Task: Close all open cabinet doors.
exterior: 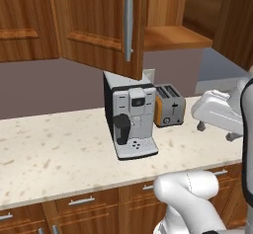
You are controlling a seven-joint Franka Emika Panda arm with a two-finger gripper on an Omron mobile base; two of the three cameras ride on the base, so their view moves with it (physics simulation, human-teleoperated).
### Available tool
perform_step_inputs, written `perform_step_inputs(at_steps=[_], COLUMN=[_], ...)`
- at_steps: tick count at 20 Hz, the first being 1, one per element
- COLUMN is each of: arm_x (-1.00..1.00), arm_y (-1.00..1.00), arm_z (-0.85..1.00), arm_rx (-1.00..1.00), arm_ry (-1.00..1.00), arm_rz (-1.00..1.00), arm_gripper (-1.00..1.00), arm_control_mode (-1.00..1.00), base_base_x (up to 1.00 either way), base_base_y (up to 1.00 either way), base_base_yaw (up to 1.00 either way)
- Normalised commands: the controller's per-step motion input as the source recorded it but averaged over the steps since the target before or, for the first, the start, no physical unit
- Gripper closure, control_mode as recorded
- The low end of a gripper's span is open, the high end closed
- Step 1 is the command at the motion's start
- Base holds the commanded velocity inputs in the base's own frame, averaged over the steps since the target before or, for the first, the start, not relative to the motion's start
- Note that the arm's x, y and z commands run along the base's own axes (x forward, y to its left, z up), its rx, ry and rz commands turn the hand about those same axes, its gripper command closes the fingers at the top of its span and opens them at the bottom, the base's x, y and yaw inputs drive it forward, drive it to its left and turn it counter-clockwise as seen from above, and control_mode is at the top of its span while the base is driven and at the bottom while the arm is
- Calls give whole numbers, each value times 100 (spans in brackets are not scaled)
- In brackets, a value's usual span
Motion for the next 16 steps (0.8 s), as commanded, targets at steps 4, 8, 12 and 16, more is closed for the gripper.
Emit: perform_step_inputs(at_steps=[4,8,12,16], arm_x=[0,0,-2,-2], arm_y=[61,56,50,51], arm_z=[11,17,6,5], arm_rx=[9,9,8,10], arm_ry=[0,0,0,-8], arm_rz=[-8,-11,-7,-9], arm_gripper=[-100,-100,-100,-100], arm_control_mode=[-100,-100,-100,-100], base_base_x=[0,0,0,0], base_base_y=[0,0,0,0], base_base_yaw=[0,0,0,0])
